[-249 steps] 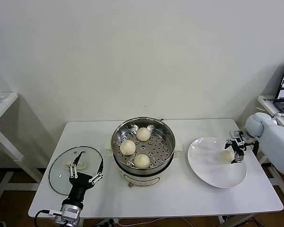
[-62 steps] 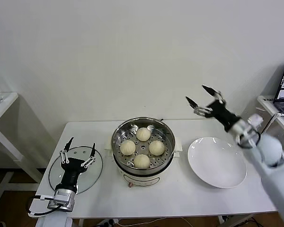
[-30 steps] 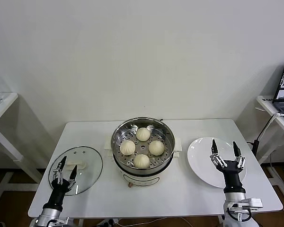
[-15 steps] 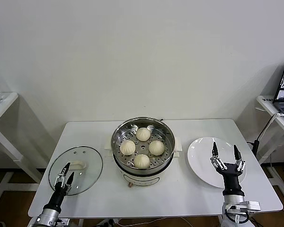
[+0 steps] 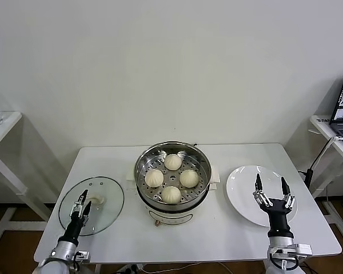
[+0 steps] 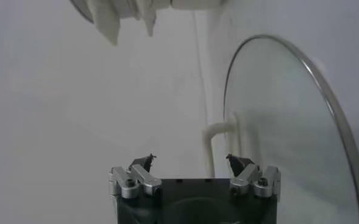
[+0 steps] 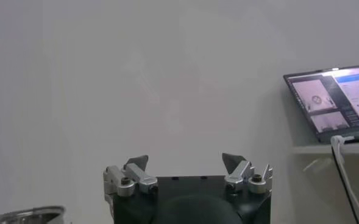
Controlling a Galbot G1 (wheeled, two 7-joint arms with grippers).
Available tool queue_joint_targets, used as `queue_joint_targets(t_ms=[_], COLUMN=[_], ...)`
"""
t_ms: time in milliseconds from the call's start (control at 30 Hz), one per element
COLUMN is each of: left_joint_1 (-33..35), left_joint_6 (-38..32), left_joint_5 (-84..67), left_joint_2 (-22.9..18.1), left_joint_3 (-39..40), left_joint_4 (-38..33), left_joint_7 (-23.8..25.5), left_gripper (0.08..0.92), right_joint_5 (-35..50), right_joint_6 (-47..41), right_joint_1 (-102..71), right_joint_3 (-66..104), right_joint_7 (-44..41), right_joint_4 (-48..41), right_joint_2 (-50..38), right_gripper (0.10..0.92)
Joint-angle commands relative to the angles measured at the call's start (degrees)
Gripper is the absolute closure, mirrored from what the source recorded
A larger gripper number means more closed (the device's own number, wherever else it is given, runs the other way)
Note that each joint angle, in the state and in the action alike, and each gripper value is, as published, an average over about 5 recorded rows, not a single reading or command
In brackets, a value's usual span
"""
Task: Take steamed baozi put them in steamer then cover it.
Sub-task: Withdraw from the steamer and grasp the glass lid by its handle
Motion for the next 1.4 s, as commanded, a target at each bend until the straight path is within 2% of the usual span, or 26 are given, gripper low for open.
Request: queue_joint_targets(t_ms=[33, 567, 1067, 1267, 1400], left_joint_1=[-4.83, -9.4, -8.61, -6.62, -4.25], left_joint_6=[1.6, 2.16, 0.41, 0.39, 0.43], left_joint_5=[1.09, 0.97, 1.47, 1.37, 1.09], left_joint_2=[0.07, 0.44, 0.23, -0.06, 0.0], left_joint_3=[0.62, 1.75, 0.66, -0.24, -1.86], left_joint_4=[2.5, 9.0, 8.78, 2.69, -4.08], left_joint_7=[0.57, 0.49, 0.71, 0.9, 1.62], left_gripper=[0.177, 0.198, 0.614, 0.777, 0.804], right_joint_5=[-0.45, -0.91, -1.2, -1.4, -1.47], right_joint_6=[0.35, 0.63, 1.02, 1.3, 1.36], right_joint_1=[0.2, 0.53, 0.98, 1.23, 1.38], right_joint_3=[-0.15, 0.27, 0.0, -0.29, -0.36], right_joint_7=[-0.11, -0.4, -0.53, -0.51, -0.47], right_joint_4=[-1.46, -2.83, -3.79, -4.07, -4.17], right_joint_2=[0.19, 0.14, 0.32, 0.48, 0.45], right_gripper=[0.203, 0.203, 0.203, 0.203, 0.203])
